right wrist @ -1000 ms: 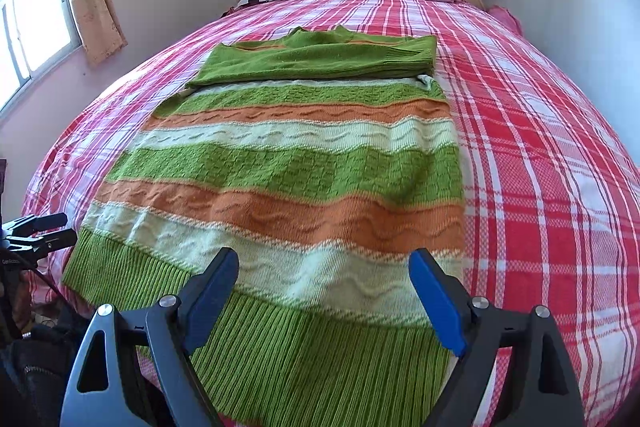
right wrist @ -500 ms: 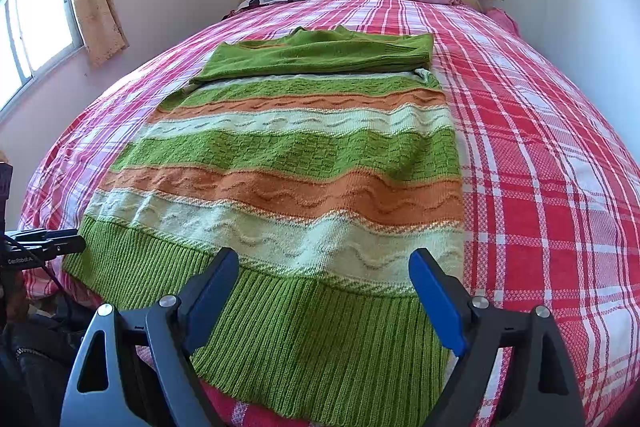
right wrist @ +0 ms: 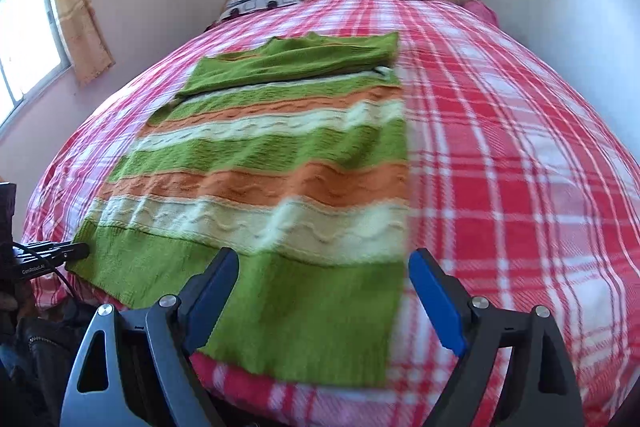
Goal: Fold small clothes
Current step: 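Move both tools to the green ribbed hem and grasp it, then lift the hem with both tools and fold it over toward the collar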
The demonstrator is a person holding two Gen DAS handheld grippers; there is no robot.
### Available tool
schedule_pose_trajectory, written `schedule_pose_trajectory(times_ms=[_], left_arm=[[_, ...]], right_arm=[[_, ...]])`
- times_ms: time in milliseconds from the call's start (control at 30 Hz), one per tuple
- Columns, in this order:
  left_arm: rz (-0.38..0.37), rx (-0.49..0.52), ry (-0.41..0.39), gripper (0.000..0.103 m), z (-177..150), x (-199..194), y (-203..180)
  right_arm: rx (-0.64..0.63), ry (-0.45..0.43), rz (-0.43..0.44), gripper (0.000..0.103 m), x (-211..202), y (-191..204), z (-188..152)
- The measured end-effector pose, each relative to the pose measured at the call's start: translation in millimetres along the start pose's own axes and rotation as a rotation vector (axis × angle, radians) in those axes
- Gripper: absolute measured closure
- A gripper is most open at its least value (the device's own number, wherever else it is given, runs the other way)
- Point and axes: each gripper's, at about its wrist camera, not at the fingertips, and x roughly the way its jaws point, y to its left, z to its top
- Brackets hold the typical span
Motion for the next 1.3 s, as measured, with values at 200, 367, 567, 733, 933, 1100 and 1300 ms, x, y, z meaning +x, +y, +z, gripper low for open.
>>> schedule_pose_trajectory(times_ms=[200,367,567,733,933,1100,1300], left_arm=[[-0.007,-0.008,0.015,0.089,1,5,3],[0.011,0.012,0.010,0.089,0,3,-2],[0.028,0.031,0.015,0.089,-1,8,-7],[0.044,0.058,0.007,0.089,-2,9,-10],[0.033,0.055,0.002,0.090,-1,8,-9],[0.013,0.054,-0.040,0.090,2,0,-6],[-0.007,0.072,-0.134,0.093,10,-18,-5]], right_arm=[[0.062,0.031,0.006,0.030,-7,-23,-17],[0.064,0.063,0.045,0.048,2,-19,-18],[0.036,0.074,0.034,0.048,9,-13,-15],[0.056,0.070,0.086,0.049,25,-16,-11],[0.184,0.071,0.282,0.091,25,-33,-18],[0.322,0.047,0.427,0.092,25,-53,-22],[0.375,-0.010,0.527,0.092,15,-55,-17]])
